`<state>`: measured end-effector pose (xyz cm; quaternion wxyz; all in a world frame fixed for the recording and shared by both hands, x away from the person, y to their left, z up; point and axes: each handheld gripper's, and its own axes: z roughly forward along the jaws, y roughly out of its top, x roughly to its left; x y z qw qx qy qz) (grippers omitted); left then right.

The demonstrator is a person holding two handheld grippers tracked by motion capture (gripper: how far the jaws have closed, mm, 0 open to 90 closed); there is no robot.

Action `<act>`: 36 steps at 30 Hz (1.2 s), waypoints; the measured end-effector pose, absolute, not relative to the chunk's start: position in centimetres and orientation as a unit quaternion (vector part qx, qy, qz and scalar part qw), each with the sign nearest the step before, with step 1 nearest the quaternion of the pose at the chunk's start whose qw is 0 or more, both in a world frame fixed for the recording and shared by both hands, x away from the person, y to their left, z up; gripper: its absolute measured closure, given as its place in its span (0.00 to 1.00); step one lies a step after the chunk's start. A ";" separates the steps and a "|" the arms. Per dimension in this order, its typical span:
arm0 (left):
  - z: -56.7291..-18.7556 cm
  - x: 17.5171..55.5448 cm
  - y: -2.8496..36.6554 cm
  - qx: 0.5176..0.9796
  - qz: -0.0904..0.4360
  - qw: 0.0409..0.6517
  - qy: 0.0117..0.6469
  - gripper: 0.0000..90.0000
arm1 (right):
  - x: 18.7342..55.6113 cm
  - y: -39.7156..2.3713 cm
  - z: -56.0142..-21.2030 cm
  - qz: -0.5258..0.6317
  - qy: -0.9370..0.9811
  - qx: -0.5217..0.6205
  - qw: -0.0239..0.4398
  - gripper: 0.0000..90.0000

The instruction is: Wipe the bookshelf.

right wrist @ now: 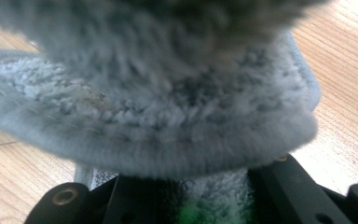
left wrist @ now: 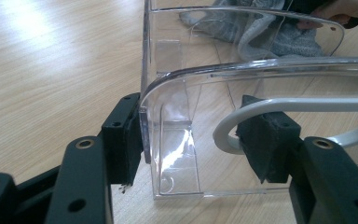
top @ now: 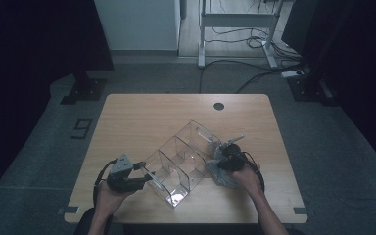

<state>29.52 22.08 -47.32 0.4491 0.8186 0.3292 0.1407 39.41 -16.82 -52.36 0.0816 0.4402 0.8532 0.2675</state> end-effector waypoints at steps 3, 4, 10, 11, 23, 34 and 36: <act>-47.3 29.5 22.1 0.819 0.141 0.450 0.328 0.47 | 39.4 -16.9 -52.2 0.265 0.854 0.441 0.081 0.76; -47.3 29.5 22.1 0.819 0.140 0.450 0.328 0.47 | 39.3 -16.8 -52.2 0.265 0.854 0.440 0.082 0.76; -47.4 29.6 22.1 0.818 0.141 0.452 0.326 0.46 | 38.9 -17.3 -51.7 0.273 0.854 0.435 0.080 0.77; -47.4 29.5 22.1 0.818 0.142 0.452 0.325 0.46 | 38.7 -17.5 -51.5 0.275 0.854 0.434 0.080 0.77; -47.1 29.2 22.5 0.819 0.147 0.454 0.317 0.47 | 35.4 -20.0 -47.6 0.324 0.842 0.421 0.090 0.77; -47.2 29.2 22.6 0.818 0.145 0.457 0.318 0.48 | 33.9 -21.1 -44.0 0.341 0.840 0.410 0.105 0.77; -47.2 29.2 22.6 0.818 0.145 0.457 0.318 0.48 | 33.7 -21.1 -43.7 0.342 0.839 0.410 0.107 0.77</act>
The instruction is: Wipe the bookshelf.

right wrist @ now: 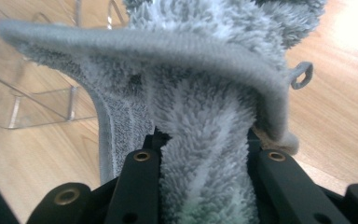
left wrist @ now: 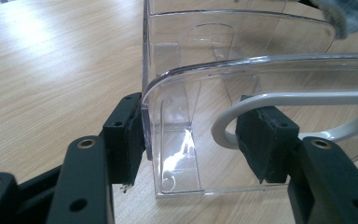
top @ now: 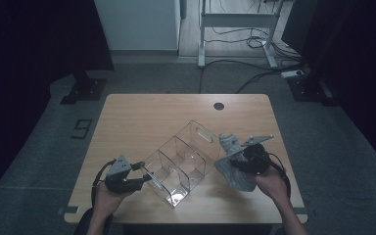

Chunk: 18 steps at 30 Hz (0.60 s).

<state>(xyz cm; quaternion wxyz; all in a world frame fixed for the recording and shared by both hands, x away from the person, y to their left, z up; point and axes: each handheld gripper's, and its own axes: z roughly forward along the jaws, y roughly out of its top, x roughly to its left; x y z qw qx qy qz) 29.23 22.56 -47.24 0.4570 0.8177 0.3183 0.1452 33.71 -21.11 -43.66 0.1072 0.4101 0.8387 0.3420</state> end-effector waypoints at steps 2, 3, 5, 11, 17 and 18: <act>-47.2 29.2 22.6 0.818 0.145 0.457 0.318 0.48 | 33.5 -21.1 -42.8 0.345 0.839 0.407 0.107 0.77; -47.2 29.2 22.6 0.818 0.145 0.457 0.318 0.48 | 33.4 -21.1 -42.0 0.349 0.839 0.403 0.110 0.77; -47.2 29.2 22.6 0.818 0.145 0.457 0.318 0.48 | 33.3 -20.9 -41.2 0.347 0.840 0.401 0.110 0.77; -47.3 29.3 22.6 0.818 0.144 0.457 0.318 0.48 | 33.4 -20.1 -39.4 0.346 0.847 0.388 0.113 0.77; -47.3 29.3 22.6 0.818 0.144 0.458 0.318 0.48 | 33.9 -18.1 -37.0 0.350 0.854 0.368 0.112 0.77; -47.3 29.3 22.6 0.817 0.144 0.458 0.319 0.48 | 33.9 -18.1 -37.0 0.350 0.854 0.368 0.112 0.77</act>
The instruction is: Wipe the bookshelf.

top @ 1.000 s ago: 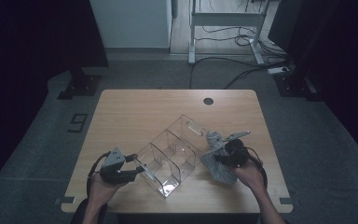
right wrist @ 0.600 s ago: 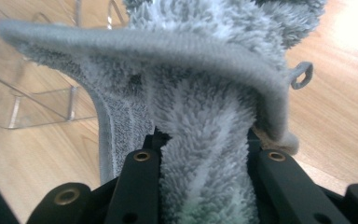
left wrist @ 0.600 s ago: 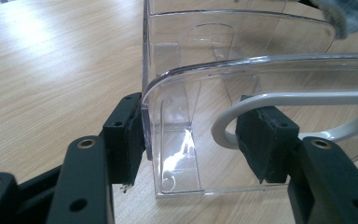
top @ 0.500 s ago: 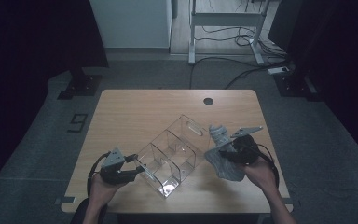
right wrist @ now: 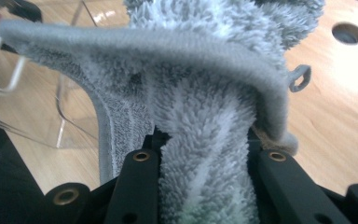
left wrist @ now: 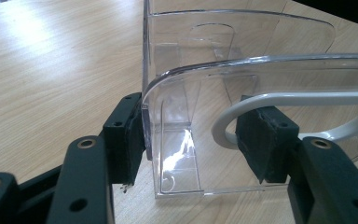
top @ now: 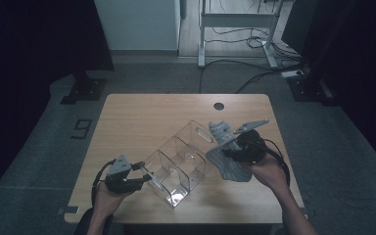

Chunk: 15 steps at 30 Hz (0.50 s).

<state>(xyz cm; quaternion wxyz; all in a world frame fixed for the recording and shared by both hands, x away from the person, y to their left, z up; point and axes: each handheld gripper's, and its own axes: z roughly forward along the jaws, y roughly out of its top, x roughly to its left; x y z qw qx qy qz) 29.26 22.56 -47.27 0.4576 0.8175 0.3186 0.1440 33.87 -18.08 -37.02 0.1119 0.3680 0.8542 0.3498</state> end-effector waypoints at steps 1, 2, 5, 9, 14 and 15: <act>-47.3 29.3 22.6 0.818 0.144 0.458 0.319 0.48 | 34.0 -17.8 -36.8 0.350 0.856 0.364 0.112 0.77; -47.3 29.3 22.6 0.818 0.144 0.458 0.319 0.48 | 34.1 -17.3 -36.4 0.349 0.858 0.359 0.113 0.77; -47.3 29.3 22.6 0.817 0.144 0.458 0.319 0.48 | 34.6 -15.8 -35.6 0.343 0.865 0.349 0.115 0.77; -47.3 29.3 22.6 0.817 0.143 0.458 0.319 0.48 | 35.2 -14.1 -35.1 0.343 0.870 0.337 0.113 0.77; -47.3 29.3 22.6 0.817 0.143 0.459 0.319 0.48 | 36.1 -12.5 -35.0 0.340 0.874 0.328 0.110 0.77; -47.3 29.3 22.6 0.817 0.143 0.459 0.319 0.48 | 36.7 -11.8 -35.1 0.340 0.876 0.325 0.109 0.77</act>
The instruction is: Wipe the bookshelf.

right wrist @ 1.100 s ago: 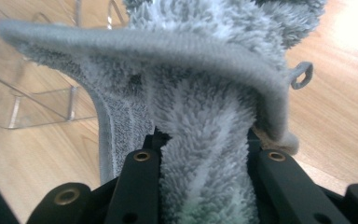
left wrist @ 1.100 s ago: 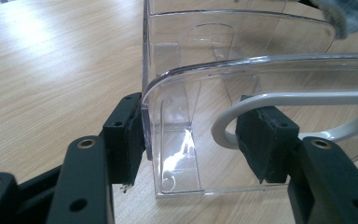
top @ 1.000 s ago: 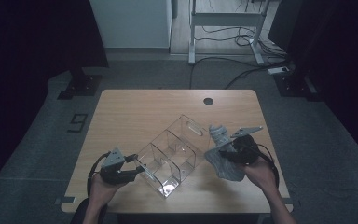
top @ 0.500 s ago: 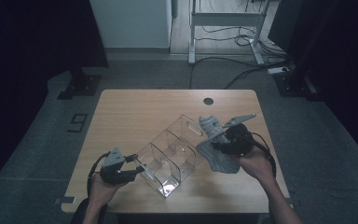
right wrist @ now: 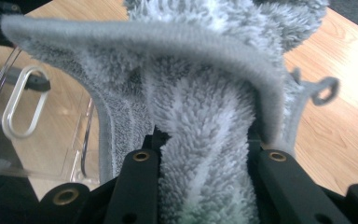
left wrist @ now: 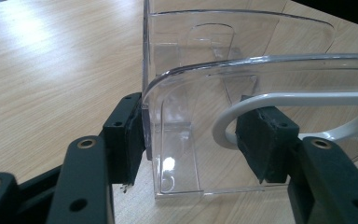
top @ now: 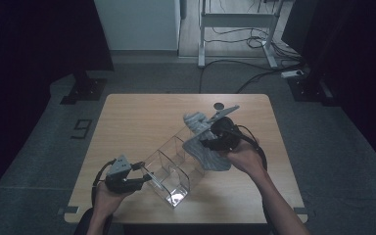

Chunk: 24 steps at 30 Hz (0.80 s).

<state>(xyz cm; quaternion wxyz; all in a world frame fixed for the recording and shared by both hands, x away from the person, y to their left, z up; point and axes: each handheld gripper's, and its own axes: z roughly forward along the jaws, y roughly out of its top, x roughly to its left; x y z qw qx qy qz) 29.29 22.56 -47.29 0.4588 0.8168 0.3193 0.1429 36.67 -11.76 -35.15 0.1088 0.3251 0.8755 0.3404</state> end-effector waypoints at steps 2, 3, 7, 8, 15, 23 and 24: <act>-47.3 29.3 22.6 0.817 0.143 0.459 0.320 0.48 | 37.2 -11.0 -35.3 0.341 0.875 0.327 0.106 0.77; -47.3 29.3 22.6 0.817 0.143 0.459 0.320 0.48 | 37.2 -11.0 -35.3 0.341 0.875 0.327 0.106 0.77; -47.3 29.3 22.5 0.817 0.143 0.458 0.320 0.48 | 38.2 -9.5 -35.7 0.338 0.878 0.323 0.106 0.76; -47.3 29.3 22.5 0.817 0.143 0.458 0.319 0.48 | 38.4 -9.2 -35.9 0.337 0.878 0.323 0.106 0.76; -47.3 29.3 22.5 0.818 0.144 0.457 0.319 0.48 | 40.0 -6.8 -37.3 0.328 0.883 0.321 0.102 0.76; -47.3 29.3 22.5 0.817 0.142 0.458 0.320 0.48 | 41.5 -4.2 -38.7 0.315 0.888 0.319 0.103 0.75; -47.3 29.3 22.5 0.817 0.142 0.458 0.320 0.48 | 41.7 -4.0 -38.9 0.314 0.888 0.319 0.105 0.75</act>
